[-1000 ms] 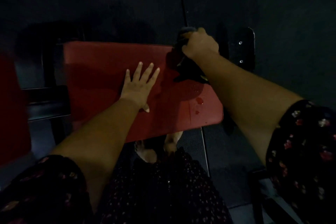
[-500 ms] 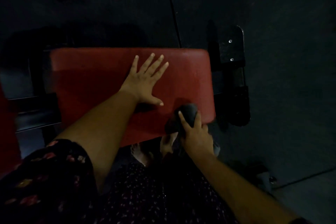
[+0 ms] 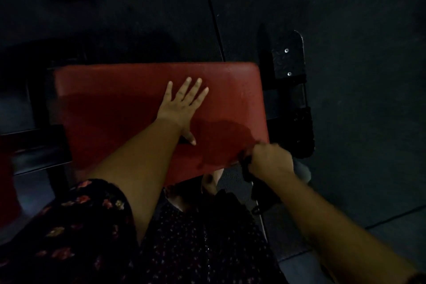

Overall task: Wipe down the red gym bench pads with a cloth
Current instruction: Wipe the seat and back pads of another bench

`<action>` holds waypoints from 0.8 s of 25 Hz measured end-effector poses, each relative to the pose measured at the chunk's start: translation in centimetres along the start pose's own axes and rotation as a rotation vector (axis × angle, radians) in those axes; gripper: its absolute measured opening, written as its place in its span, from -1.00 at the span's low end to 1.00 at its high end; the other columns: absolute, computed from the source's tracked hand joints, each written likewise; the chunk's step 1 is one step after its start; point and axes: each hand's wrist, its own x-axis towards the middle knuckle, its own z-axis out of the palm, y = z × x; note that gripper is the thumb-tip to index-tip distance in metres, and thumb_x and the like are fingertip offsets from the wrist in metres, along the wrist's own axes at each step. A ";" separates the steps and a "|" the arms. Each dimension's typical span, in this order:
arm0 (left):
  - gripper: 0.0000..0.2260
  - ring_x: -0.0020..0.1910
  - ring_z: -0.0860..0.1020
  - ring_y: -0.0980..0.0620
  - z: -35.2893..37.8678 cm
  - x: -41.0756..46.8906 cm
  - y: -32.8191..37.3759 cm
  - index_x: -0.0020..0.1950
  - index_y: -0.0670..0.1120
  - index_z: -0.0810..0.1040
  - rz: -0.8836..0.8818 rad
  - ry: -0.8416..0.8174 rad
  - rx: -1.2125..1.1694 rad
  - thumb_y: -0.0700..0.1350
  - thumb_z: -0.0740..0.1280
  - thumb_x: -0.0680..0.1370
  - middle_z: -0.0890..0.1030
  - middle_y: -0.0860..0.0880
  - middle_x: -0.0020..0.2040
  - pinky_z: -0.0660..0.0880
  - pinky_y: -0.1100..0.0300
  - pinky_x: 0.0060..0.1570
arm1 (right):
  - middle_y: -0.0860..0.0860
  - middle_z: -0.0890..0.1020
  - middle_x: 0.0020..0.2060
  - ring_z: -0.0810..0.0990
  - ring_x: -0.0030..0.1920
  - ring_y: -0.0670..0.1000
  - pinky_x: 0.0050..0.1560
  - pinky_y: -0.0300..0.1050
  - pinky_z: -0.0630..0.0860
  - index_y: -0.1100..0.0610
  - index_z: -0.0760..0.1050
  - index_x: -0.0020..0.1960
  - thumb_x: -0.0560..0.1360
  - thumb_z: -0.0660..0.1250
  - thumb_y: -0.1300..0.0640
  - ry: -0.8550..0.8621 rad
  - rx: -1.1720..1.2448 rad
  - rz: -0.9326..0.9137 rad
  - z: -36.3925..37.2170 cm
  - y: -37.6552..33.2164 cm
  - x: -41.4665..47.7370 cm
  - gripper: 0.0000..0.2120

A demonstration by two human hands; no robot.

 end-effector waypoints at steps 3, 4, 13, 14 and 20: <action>0.38 0.45 -0.51 -0.13 -0.1 0.0 0.1 0.40 0.02 -0.61 -0.012 0.000 0.011 0.45 0.46 0.16 -0.63 -0.05 0.39 -0.37 -0.30 0.36 | 0.12 0.62 0.05 0.60 0.06 0.20 -0.07 -0.03 0.50 0.17 0.53 0.11 0.49 0.30 0.05 0.098 0.085 0.039 -5.6 -0.2 4.2 -0.74; 0.37 0.44 -0.52 -0.13 -0.1 0.0 0.1 0.38 0.02 -0.63 -0.013 0.002 0.012 0.46 0.45 0.16 -0.64 -0.05 0.37 -0.38 -0.30 0.36 | 0.13 0.62 0.05 0.60 0.06 0.20 -0.08 -0.04 0.48 0.19 0.53 0.11 0.49 0.30 0.06 0.155 0.116 0.050 -7.3 -0.4 5.5 -0.73; 0.11 0.55 -0.29 -0.05 1.1 -0.9 -1.1 0.59 0.07 -0.23 0.089 0.239 -0.094 0.54 0.25 0.27 -0.26 -0.01 0.59 -0.28 -0.22 0.47 | 0.08 0.37 0.30 0.43 0.21 0.23 0.01 0.08 0.47 -0.14 0.40 0.39 0.55 0.28 0.04 0.522 0.220 -0.094 -13.6 -0.9 12.6 -0.58; -0.03 0.57 -0.21 -0.03 1.0 -0.9 -1.2 0.60 0.09 -0.11 0.091 0.289 -0.150 0.51 0.18 0.35 -0.14 0.00 0.61 -0.25 -0.19 0.48 | 0.08 0.33 0.34 0.41 0.24 0.24 0.06 0.11 0.47 -0.18 0.35 0.43 0.56 0.28 0.04 0.468 0.200 -0.108 -13.6 -0.8 12.9 -0.55; -0.48 0.53 0.16 -0.09 0.5 0.0 1.7 0.51 0.01 0.30 -0.030 0.660 -0.349 0.08 0.27 0.58 0.28 -0.03 0.52 -0.04 -0.10 0.50 | 0.11 -0.04 0.55 0.41 0.19 0.33 0.07 0.15 0.48 -0.33 0.00 0.51 0.52 0.24 0.07 0.327 0.260 0.004 -4.2 1.6 9.1 -0.30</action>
